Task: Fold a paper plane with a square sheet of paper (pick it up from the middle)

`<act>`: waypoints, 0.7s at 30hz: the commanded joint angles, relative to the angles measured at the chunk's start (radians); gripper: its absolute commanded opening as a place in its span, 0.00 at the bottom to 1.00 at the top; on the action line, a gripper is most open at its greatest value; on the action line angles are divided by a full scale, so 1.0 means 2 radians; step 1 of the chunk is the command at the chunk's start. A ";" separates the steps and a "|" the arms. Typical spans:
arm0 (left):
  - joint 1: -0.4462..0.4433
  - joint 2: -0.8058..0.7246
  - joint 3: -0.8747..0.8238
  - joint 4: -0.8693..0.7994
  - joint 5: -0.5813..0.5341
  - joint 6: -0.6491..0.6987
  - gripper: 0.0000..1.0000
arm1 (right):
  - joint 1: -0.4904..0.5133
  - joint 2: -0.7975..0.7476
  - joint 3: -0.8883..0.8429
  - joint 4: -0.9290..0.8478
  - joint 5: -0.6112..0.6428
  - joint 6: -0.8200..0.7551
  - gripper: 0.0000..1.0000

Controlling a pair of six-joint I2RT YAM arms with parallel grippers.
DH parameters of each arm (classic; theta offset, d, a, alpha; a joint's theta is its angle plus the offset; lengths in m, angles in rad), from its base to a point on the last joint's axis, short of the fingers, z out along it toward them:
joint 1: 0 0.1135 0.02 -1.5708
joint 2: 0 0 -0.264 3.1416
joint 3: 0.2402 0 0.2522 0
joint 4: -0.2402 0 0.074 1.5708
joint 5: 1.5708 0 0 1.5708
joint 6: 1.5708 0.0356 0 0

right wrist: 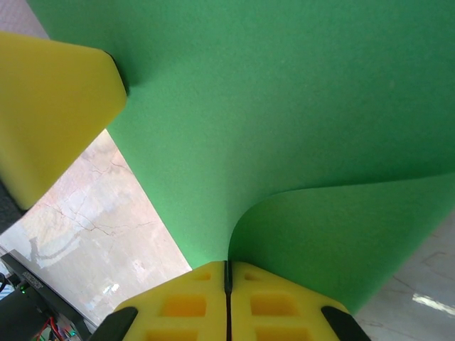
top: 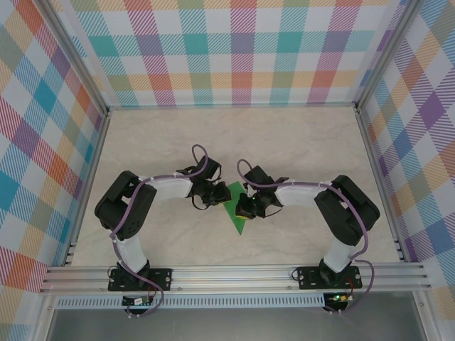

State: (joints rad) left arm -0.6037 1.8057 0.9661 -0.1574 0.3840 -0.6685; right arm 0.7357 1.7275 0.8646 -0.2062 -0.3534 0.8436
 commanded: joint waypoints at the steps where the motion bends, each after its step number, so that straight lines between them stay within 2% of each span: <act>1: 0.004 0.006 0.007 -0.009 0.011 0.000 0.17 | 0.005 0.009 0.009 0.000 -0.009 -0.013 0.07; 21: 0.004 0.004 0.006 -0.012 0.009 -0.001 0.17 | 0.005 0.012 0.005 0.015 -0.006 -0.008 0.07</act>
State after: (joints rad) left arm -0.6037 1.8057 0.9661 -0.1577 0.3840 -0.6685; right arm 0.7380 1.7382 0.8654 -0.1940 -0.3588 0.8440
